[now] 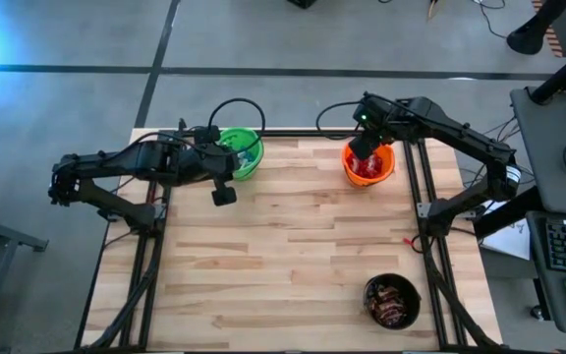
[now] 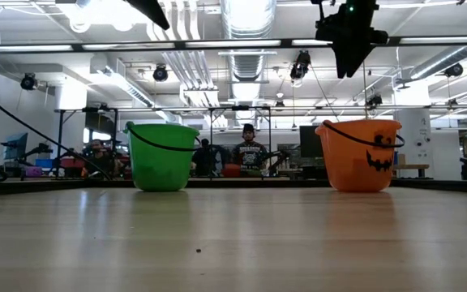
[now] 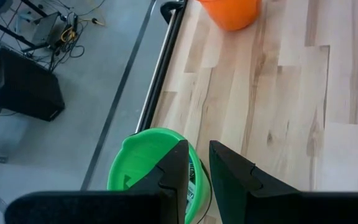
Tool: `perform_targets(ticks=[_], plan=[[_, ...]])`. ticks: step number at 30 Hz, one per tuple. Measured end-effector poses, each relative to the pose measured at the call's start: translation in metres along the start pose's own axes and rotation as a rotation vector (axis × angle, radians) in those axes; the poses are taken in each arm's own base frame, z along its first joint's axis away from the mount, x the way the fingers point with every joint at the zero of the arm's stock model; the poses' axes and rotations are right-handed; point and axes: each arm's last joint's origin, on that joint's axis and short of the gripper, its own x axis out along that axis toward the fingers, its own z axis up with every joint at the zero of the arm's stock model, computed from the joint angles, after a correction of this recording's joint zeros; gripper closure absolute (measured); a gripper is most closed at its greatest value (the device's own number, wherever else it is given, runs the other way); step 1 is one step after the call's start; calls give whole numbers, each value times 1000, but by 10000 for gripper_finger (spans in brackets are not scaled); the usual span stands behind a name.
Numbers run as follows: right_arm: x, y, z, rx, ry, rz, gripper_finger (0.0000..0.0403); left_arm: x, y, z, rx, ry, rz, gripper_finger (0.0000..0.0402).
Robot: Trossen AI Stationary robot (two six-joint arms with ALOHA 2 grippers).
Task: Sort candy
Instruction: Return to Home Position
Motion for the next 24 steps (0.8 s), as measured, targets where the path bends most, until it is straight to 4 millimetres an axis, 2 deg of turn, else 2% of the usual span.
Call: perform_targets(ticks=[7,12,20,24], plan=[[0,0,0,23,-1,1,254,0,0,-1,-7,14,-1,354],[-2,0,-1,63,-4,12,261,-4,3,-10,-45,78,46,354],[-22,-10,-9,106,-53,102,266,-37,20,-31,-229,7,60,354],[-35,-18,-15,134,-109,131,264,-54,28,-52,-317,-40,59,354]])
